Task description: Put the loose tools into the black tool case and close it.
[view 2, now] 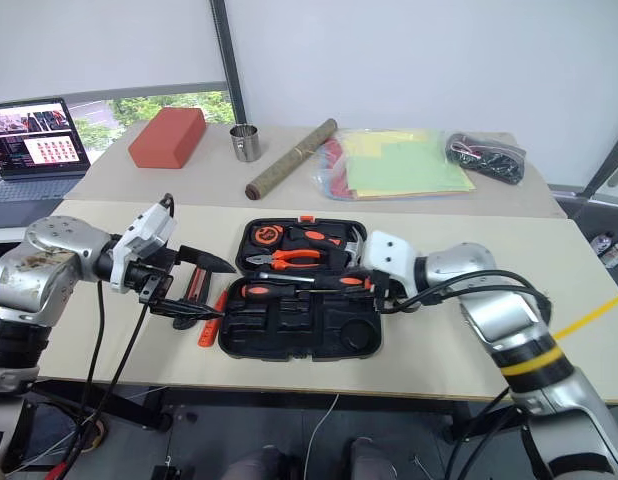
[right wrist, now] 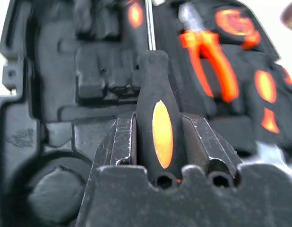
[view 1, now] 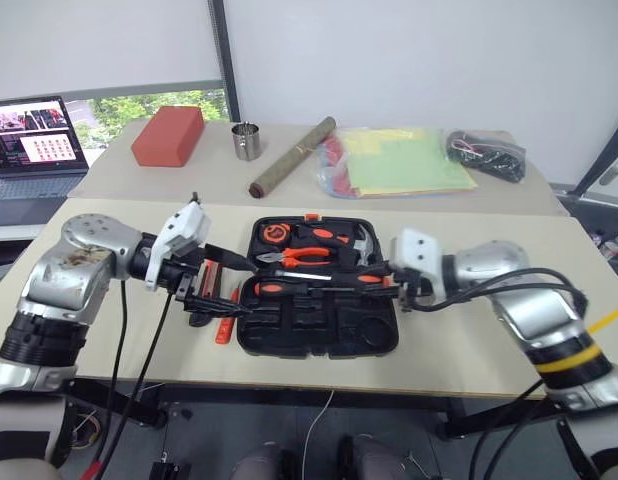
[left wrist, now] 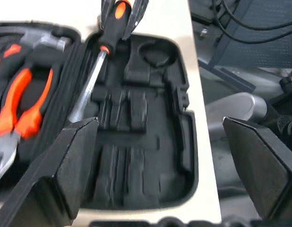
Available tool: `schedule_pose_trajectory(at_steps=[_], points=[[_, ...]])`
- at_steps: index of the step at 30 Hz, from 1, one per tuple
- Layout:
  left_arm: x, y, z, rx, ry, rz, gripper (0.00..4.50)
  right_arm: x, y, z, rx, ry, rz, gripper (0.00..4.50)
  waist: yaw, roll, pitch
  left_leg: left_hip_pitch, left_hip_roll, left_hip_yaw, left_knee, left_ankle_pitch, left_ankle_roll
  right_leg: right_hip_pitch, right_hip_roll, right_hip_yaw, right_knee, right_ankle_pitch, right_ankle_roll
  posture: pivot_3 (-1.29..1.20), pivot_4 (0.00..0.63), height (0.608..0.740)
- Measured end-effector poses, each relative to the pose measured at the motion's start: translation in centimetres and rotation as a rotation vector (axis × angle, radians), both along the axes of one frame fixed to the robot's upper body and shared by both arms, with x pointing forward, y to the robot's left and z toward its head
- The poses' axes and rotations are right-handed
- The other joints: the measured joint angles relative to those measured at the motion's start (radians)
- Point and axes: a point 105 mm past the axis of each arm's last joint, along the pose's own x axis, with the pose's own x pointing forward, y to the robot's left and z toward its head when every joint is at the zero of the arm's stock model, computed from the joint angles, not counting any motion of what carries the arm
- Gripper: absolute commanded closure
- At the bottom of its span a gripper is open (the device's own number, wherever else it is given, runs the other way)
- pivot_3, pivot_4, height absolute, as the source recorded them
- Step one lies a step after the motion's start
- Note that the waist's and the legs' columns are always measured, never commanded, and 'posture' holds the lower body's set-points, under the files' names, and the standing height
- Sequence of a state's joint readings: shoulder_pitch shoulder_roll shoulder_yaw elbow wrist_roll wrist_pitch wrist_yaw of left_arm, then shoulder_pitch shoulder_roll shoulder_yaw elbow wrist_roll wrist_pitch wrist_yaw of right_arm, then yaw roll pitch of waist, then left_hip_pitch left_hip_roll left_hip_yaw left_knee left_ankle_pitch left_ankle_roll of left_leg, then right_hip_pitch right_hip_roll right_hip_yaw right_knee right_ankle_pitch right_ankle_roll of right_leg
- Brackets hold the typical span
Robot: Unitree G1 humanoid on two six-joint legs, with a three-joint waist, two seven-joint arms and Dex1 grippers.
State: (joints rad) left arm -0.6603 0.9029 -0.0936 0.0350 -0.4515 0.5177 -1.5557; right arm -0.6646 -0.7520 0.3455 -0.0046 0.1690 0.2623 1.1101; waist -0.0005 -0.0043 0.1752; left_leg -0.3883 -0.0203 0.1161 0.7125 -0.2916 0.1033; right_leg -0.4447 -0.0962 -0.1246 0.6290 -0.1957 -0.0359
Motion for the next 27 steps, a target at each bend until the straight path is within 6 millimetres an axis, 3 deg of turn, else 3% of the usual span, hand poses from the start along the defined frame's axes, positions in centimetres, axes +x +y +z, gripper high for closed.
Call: schedule_pose_trajectory(at_steps=[8,10,17,18,21,27], points=[[0.0,0.1,0.3,-0.004,-0.035,0.039,0.00,0.9,0.2,-1.5,-0.058,0.017,0.030,3.51,-0.001,0.000,0.000,-0.001,0.000,-0.001,0.000,0.000,0.000,0.000,0.000,0.000,0.000,0.000,0.000,0.00,0.150,0.737],[0.1,0.1,0.4,-0.008,-0.040,0.046,0.00,0.8,0.1,-1.8,-0.069,0.026,0.036,2.51,-0.003,0.000,0.000,-0.001,0.000,0.000,0.000,0.000,0.000,0.000,0.000,0.000,0.000,0.000,0.000,0.00,0.150,0.737],[0.3,0.0,0.7,-0.011,-0.056,0.060,0.00,1.0,0.7,-1.4,-0.053,0.041,0.034,0.25,-0.008,0.000,0.000,0.000,0.000,-0.001,0.000,0.000,0.000,0.000,0.001,0.000,0.000,0.000,0.000,0.00,0.150,0.737],[0.4,0.0,0.8,-0.012,-0.059,0.063,0.00,1.1,0.9,-1.2,-0.011,0.068,0.014,0.25,-0.009,0.000,0.000,0.000,0.000,-0.001,0.000,0.000,0.000,0.000,0.001,0.000,0.000,0.000,-0.001,0.00,0.150,0.737],[0.5,0.0,0.8,-0.016,-0.061,0.068,0.00,1.4,2.0,-0.1,0.086,0.115,-0.014,0.81,-0.012,0.000,0.000,0.000,0.000,-0.001,0.000,0.000,0.000,0.000,0.001,0.000,0.001,0.001,-0.001,0.00,0.150,0.737],[0.4,0.1,0.3,-0.016,-0.048,0.080,0.00,1.5,2.8,0.9,0.137,0.127,-0.026,2.91,-0.011,0.000,0.000,0.000,0.000,-0.001,0.000,0.000,0.000,0.000,0.000,0.000,0.001,0.001,-0.001,0.00,0.150,0.737]])
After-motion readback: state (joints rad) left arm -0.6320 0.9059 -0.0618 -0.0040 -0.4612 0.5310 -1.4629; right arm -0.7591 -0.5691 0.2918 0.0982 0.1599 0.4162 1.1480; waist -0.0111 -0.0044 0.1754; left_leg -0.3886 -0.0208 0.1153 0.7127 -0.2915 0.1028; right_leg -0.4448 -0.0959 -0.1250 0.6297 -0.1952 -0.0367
